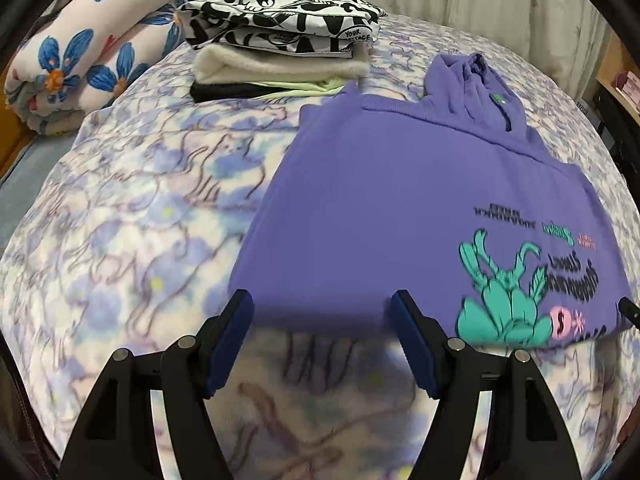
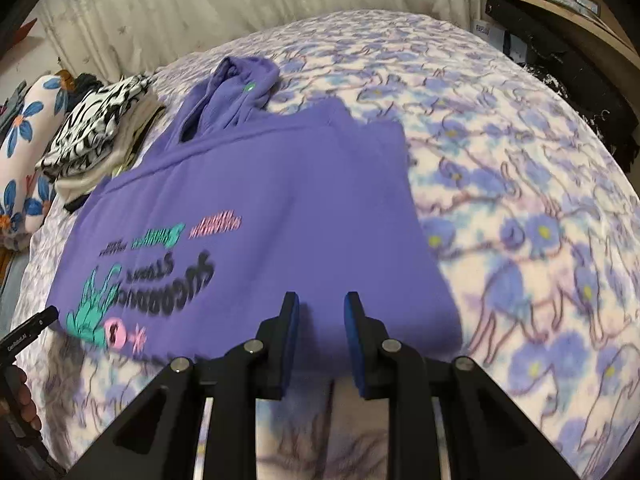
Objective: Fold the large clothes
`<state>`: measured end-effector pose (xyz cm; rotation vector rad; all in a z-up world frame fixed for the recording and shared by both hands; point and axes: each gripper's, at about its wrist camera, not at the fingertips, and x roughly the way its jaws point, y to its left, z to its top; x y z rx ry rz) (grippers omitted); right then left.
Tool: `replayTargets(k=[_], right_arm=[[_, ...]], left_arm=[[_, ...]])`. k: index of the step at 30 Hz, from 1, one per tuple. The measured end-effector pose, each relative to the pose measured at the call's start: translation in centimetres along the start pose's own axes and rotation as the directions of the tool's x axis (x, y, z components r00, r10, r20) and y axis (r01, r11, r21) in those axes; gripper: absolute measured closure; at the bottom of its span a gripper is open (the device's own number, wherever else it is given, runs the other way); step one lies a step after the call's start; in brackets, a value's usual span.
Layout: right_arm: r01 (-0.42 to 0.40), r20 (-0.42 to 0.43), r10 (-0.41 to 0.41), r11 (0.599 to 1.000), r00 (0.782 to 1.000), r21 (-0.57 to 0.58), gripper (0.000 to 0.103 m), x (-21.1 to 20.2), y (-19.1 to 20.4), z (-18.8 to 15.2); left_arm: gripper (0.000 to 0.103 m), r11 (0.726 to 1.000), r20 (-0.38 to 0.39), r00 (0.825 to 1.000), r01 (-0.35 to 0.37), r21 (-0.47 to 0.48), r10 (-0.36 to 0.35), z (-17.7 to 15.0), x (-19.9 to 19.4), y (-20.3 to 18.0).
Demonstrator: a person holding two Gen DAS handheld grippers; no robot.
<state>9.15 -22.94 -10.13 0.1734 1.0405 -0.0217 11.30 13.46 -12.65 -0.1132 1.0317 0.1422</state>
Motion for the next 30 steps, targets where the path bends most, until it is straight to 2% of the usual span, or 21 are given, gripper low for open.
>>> replayTargets(k=[9,14,17,23,27,30], right_arm=[[-0.02,-0.017,0.019,1.0,1.0,-0.021,0.08,-0.5,1.4,-2.0],[-0.054,-0.032,0.054,0.998,0.998,-0.014,0.08,-0.9,1.4,-2.1],[-0.055,-0.045,0.054,0.998,0.998,-0.024,0.08,-0.8,1.7,-2.0],[-0.075,-0.044,0.073,0.996,0.996,-0.05,0.079,-0.1,2.6,-0.7],[-0.08,-0.048,0.077,0.994,0.996,-0.069,0.079,1.0,3.1,0.7],[-0.094,-0.056,0.091,0.993,0.994,-0.064,0.079,1.8,3.3,1.6]], left_arm=[[0.033,1.0,0.007,1.0,-0.014,0.017,0.014,-1.5,-1.3,-0.4],[0.033,0.999,0.01,0.999,0.032,0.012,-0.032,-1.5,-1.9,-0.7],[0.033,0.998,0.019,0.998,0.053,0.044,-0.054,-1.4,-2.2,-1.4],[0.032,0.984,0.045,0.999,0.02,0.178,-0.028,0.7,-2.6,-3.7],[0.026,0.978,0.074,0.997,0.009,0.207,-0.025,2.5,-2.5,-4.7],[0.026,0.974,0.064,0.997,0.022,0.224,-0.037,3.7,-1.4,-5.6]])
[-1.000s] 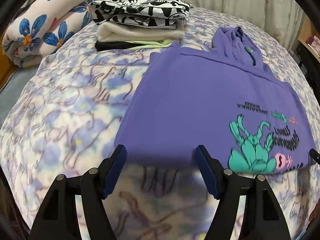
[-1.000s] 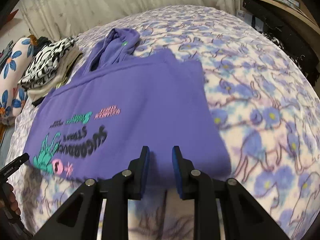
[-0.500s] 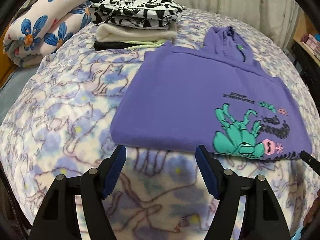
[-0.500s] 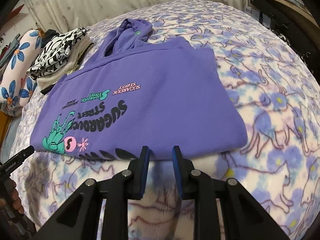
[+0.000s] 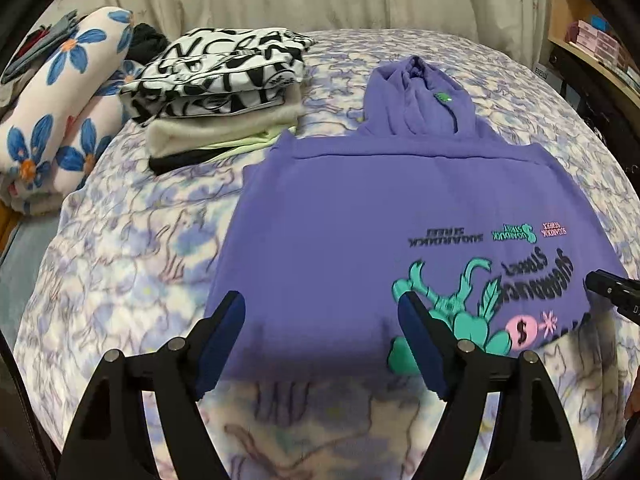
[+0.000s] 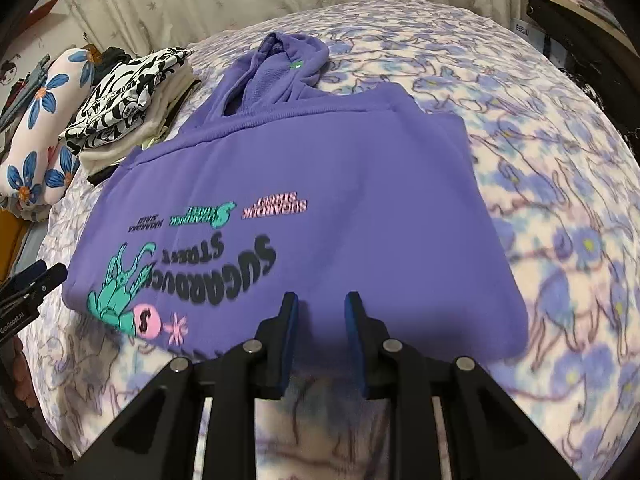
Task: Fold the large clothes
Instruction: 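Grasp the hood with both tools and lift it off the bed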
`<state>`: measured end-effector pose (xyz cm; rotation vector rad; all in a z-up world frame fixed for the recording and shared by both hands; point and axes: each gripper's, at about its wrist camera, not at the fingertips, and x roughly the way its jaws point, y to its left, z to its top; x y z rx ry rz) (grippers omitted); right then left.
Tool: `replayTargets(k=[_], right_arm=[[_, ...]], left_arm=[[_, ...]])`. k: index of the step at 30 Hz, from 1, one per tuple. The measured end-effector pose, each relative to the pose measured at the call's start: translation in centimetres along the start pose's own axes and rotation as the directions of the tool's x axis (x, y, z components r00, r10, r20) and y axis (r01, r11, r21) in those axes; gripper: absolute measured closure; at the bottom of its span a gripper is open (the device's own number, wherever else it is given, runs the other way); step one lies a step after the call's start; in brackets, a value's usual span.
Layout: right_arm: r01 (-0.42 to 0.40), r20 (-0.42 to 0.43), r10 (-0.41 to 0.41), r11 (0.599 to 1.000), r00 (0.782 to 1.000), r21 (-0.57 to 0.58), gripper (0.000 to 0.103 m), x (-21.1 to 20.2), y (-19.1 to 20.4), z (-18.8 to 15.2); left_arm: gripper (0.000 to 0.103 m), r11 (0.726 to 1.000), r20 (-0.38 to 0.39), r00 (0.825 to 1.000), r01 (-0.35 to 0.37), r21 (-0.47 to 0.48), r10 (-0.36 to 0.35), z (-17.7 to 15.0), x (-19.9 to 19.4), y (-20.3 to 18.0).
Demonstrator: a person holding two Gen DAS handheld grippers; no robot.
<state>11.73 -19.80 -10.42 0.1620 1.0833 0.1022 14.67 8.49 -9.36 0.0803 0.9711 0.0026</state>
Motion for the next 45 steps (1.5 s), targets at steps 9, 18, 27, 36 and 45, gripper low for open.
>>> replayTargets(k=[9,18,27,36,45], right_arm=[[-0.018,0.004,0.018,1.0,1.0,-0.023,0.079,1.7,-0.4,4.0],[-0.031,0.022,0.031,1.0,0.999,0.0,0.079,3.7,-1.2,9.4],[-0.085,0.069,0.08,0.994,0.994,0.072,0.079,6.9,-2.2,19.8],[-0.129,0.07,0.119,0.98,0.99,0.154,0.057,14.4,-4.0,28.7],[-0.131,0.053,0.123,0.973,0.991,0.192,0.057,21.4,-4.3,32.6]], left_arm=[[0.026,0.998,0.007,1.0,0.029,0.064,-0.029,6.2,3.4,-1.7],[0.026,0.993,-0.021,0.999,0.051,0.108,-0.049,14.7,9.0,-3.0],[0.026,0.991,-0.127,0.986,0.118,0.062,-0.109,22.7,17.0,-4.3],[0.026,0.997,-0.124,0.991,0.048,0.058,-0.041,28.1,25.0,-6.6],[0.024,0.995,-0.143,0.985,0.092,-0.022,-0.095,29.5,30.6,-5.5]])
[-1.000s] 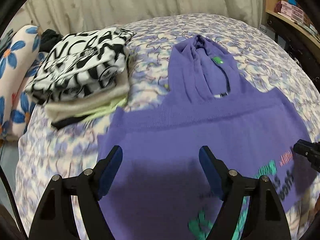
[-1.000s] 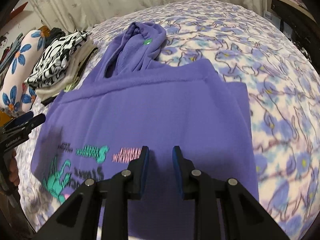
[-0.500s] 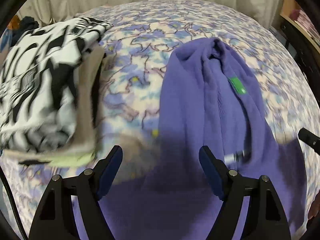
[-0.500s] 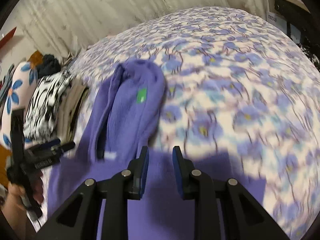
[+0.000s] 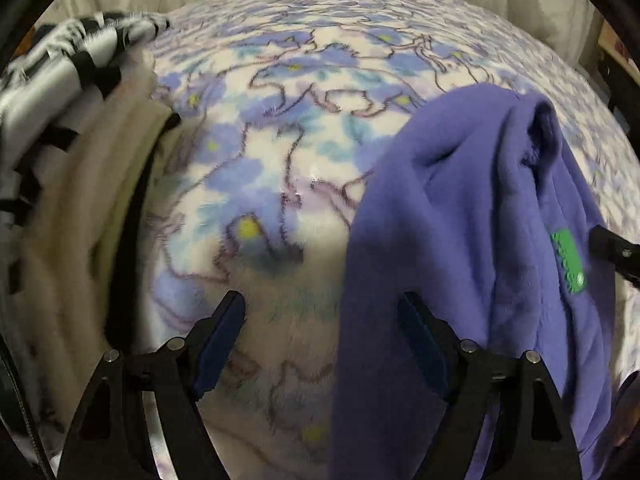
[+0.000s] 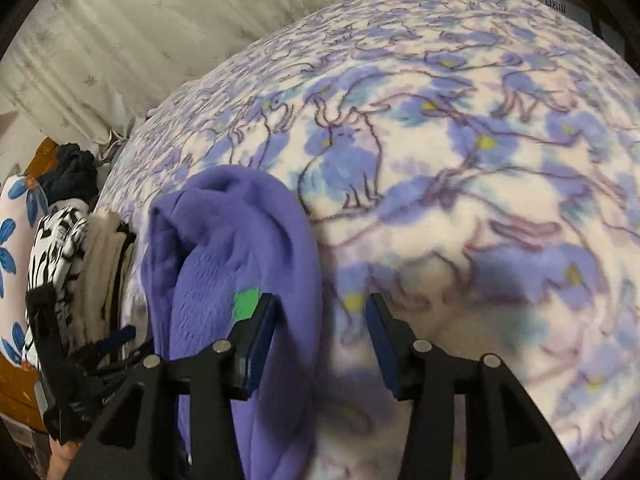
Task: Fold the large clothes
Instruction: 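Grasp the hood with both tools and lift it off the bed, then lay the held hood down over the folded body with both tools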
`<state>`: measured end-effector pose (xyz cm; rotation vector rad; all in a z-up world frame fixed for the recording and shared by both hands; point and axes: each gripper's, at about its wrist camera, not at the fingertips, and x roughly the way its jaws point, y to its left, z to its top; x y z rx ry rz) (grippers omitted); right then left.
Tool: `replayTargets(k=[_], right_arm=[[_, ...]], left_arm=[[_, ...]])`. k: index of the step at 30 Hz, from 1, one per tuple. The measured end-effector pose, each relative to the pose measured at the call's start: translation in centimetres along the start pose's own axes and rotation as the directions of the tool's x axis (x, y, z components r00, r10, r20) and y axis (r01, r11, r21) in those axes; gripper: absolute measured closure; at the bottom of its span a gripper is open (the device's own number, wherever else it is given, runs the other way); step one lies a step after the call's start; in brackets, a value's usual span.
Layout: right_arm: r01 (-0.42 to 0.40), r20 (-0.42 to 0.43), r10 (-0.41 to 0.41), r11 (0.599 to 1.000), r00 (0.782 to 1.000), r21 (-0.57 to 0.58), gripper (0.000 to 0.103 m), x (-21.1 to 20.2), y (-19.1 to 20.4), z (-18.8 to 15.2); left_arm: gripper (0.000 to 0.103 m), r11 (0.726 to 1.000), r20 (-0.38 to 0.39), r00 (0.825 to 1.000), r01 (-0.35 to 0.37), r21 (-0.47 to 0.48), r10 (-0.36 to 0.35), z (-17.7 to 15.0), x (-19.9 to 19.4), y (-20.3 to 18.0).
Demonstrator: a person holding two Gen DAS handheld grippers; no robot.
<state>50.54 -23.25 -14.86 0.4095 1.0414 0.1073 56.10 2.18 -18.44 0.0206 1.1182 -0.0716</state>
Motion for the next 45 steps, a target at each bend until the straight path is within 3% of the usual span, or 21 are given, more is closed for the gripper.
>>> replayTargets(k=[2,4,5,6,11,19,22,28,30,33,36,43,45], right_arm=[[-0.002,0.004,0.002,1.0,1.0,-0.009,0.057,0.6,0.4,0.0],[0.013,-0.007,-0.013,0.999,1.0,-0.05,0.071,1.2,1.1,-0.1],[0.005,-0.019,-0.006,0.998,1.0,-0.065,0.089,1.4,1.4,-0.2],[0.019,-0.017,-0.021,0.996,1.0,-0.083,0.09,1.4,1.8,-0.3],[0.076,0.033,-0.072,0.984,0.997,-0.159,0.093,-0.7,3.3,-1.1],[0.009,0.162,0.028,0.974,0.986,-0.225,0.096,-11.0,4.7,-3.6],[-0.03,0.203,0.089,0.961,0.975,-0.275,0.096,-15.6,5.9,-6.3],[-0.064,0.242,0.166,0.923,0.956,-0.379,0.096,-22.6,6.5,-14.5],[-0.052,0.221,0.149,0.919,0.964,-0.39,0.093,-23.6,5.8,-17.8],[-0.013,0.149,0.076,0.923,0.986,-0.384,0.083,-23.4,4.5,-21.7],[-0.005,0.051,0.024,0.94,0.998,-0.341,0.083,-22.7,2.7,-25.2],[-0.03,0.003,0.032,0.961,0.999,-0.275,0.082,-24.4,1.3,-31.1],[-0.05,-0.006,0.05,0.967,0.999,-0.251,0.073,-25.1,1.1,-32.5]], left_arm=[[0.029,1.0,0.017,0.999,0.03,0.001,-0.03,-0.2,0.2,0.2],[0.048,0.998,0.031,0.998,0.055,0.026,-0.056,-0.2,0.2,0.0],[0.075,0.994,0.034,0.995,0.092,0.05,-0.094,-0.3,0.0,-0.3],[0.099,0.991,0.028,0.992,0.119,0.066,-0.121,-0.3,-0.1,-0.7],[0.1,0.994,0.072,0.997,-0.028,0.11,0.02,-1.1,-1.9,-2.8],[0.101,0.993,0.19,0.98,-0.077,0.088,0.06,-2.9,-10.9,-1.3],[0.101,0.994,0.253,0.967,-0.052,0.099,0.025,-6.3,-17.0,-0.2],[0.1,0.994,0.228,0.968,0.093,0.065,-0.106,-15.7,-23.4,2.3],[0.1,0.992,0.199,0.973,0.111,0.056,-0.12,-19.2,-23.7,2.9],[0.1,0.996,0.165,0.983,0.083,0.018,-0.085,-24.0,-23.4,3.9],[0.1,0.995,0.128,0.988,0.096,-0.042,-0.09,-27.7,-22.9,4.7],[0.089,0.982,0.097,0.984,0.161,-0.095,-0.152,-33.6,-23.5,4.7],[0.082,0.976,0.1,0.977,0.196,-0.098,-0.186,-34.6,-24.1,4.3]])
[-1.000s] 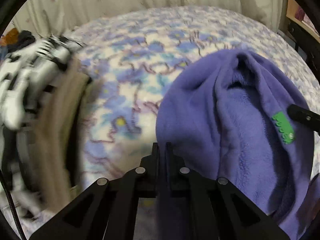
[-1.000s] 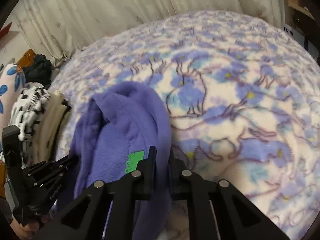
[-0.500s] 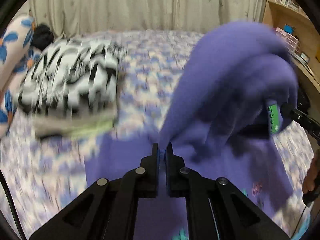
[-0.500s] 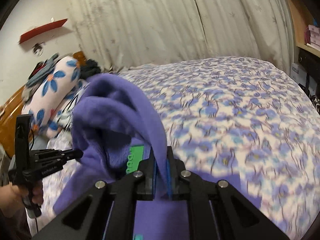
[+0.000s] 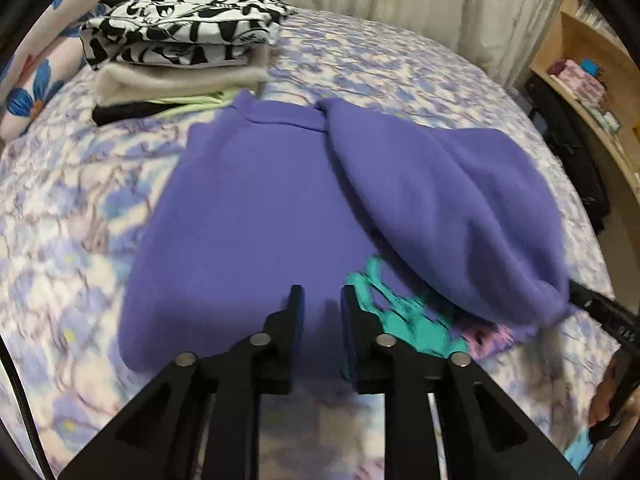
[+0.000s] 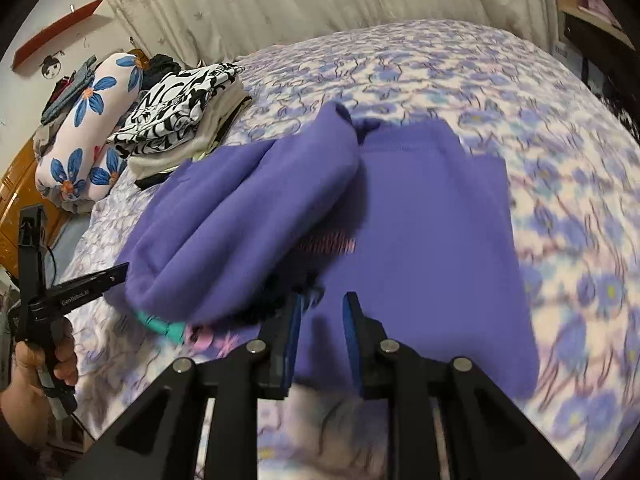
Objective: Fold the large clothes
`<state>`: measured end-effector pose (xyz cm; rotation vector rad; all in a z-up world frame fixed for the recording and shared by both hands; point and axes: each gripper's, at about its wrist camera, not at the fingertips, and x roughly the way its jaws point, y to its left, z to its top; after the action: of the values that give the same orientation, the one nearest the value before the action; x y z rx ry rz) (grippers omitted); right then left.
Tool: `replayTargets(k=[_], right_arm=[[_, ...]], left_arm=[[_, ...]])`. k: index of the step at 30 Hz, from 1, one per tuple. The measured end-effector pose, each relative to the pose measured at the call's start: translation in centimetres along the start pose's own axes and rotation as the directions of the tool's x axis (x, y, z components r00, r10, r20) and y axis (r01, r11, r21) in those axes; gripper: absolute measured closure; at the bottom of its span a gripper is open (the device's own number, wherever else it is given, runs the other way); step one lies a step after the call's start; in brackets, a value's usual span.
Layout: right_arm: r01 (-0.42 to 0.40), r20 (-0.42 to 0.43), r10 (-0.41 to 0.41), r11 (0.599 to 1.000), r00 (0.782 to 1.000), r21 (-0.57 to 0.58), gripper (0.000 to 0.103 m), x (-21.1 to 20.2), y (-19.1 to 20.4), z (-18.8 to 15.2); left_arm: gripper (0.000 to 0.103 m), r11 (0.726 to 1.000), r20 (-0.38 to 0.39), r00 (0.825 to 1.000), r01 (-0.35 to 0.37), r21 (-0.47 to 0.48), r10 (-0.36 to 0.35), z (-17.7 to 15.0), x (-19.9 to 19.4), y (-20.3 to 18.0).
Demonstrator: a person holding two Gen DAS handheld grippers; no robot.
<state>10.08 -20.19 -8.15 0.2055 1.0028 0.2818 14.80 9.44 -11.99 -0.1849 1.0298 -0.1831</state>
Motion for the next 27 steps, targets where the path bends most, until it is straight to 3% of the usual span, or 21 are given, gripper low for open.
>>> replayTargets(k=[2,9,13,15,17,25,27], right_arm=[[-0.024,-0.009,0.024,0.999,1.0,0.026,0.068,-0.6,0.2,-1.1],[-0.105,-0.009,0.105,0.994,0.994,0.004,0.068,-4.9,2.5,-2.9],[-0.141,0.026,0.142,0.99,0.99,-0.029,0.066,-7.5,3.9,-2.5],[-0.15,0.05,0.151,0.988,0.987,-0.032,0.052,-7.9,4.2,-2.0],[-0.149,0.063,0.15,0.989,0.987,-0.025,0.045,-7.5,4.3,-1.4],[-0.16,0.068,0.154,0.982,0.986,0.101,0.045,-1.8,2.2,0.9],[-0.166,0.072,0.158,0.978,0.985,0.123,0.045,-0.2,1.7,1.4]], left_arm=[[0.081,1.0,0.002,1.0,0.016,-0.002,-0.016,-0.8,-0.8,-0.5],[0.078,0.996,0.041,0.996,0.085,-0.035,-0.083,-1.8,-4.8,-1.8],[0.057,0.993,0.052,0.992,0.114,-0.027,-0.112,-2.1,-6.1,-2.7],[0.053,0.991,0.059,0.99,0.127,-0.027,-0.125,-2.0,-6.1,-3.0],[0.053,0.989,0.049,0.989,0.141,-0.041,-0.139,-1.6,-5.4,-3.0],[0.053,0.97,0.006,0.98,0.2,-0.139,-0.201,0.4,-0.3,-2.3],[0.053,0.956,-0.005,0.97,0.238,-0.171,-0.243,0.8,1.3,-2.0]])
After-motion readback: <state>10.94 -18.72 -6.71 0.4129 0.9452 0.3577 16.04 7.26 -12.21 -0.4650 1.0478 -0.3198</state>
